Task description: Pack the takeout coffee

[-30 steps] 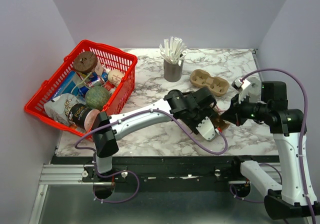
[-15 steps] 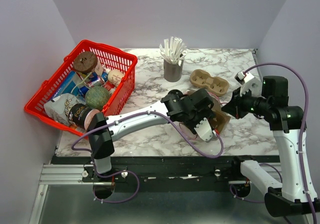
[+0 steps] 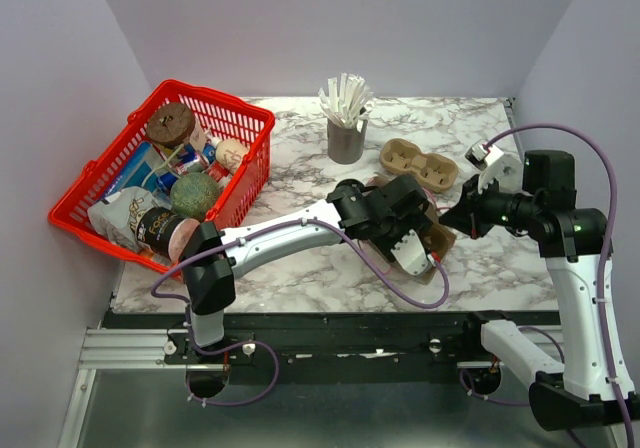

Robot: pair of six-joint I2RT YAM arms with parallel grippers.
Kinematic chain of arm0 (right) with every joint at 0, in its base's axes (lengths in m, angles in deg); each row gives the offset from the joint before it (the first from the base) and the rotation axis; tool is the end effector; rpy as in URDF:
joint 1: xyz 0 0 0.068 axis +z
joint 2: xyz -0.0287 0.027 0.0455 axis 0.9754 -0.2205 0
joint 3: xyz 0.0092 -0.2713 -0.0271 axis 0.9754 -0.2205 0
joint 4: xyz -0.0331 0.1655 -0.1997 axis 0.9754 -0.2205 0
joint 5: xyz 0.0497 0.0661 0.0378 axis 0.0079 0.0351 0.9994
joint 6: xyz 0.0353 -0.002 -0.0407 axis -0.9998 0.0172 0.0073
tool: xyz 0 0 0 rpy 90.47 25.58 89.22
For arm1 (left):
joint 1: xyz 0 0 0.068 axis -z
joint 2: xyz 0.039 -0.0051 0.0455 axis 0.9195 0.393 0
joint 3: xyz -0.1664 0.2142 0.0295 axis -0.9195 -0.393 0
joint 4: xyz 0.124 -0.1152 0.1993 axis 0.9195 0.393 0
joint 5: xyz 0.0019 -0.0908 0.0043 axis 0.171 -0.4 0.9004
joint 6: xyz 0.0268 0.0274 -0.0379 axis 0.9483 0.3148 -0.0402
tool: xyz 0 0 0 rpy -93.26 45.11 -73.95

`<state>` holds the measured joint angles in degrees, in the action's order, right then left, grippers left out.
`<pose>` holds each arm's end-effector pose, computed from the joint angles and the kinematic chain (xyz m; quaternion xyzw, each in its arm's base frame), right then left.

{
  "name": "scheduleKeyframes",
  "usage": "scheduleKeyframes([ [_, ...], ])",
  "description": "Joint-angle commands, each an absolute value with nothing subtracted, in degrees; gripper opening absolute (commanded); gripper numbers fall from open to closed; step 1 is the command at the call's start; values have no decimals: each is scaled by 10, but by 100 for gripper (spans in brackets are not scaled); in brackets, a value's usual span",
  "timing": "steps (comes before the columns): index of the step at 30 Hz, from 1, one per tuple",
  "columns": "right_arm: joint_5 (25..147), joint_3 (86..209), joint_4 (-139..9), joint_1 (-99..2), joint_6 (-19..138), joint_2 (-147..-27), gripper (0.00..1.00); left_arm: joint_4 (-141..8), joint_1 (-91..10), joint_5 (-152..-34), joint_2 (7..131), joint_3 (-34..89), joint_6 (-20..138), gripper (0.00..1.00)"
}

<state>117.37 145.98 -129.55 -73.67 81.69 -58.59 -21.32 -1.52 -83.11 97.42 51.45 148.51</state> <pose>0.1377 0.0312 0.3975 -0.2706 0.8351 0.2696 0.3959 0.1692 -0.3665 0.3127 0.8916 0.3006 0.0502 0.3349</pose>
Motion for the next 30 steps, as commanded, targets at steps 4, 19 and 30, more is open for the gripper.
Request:
scheduleKeyframes([
  [4, 1186, 1468, -1286, -733, 804, -569, 0, -201, -17, -840, 982, 518, 1495, 0],
  [19, 1176, 1472, -1286, -733, 816, -579, 0, -180, -31, -863, 962, 492, 1474, 0],
  [30, 1178, 1468, -1293, -712, 860, -570, 1, -264, -52, -873, 912, 403, 1447, 0],
])
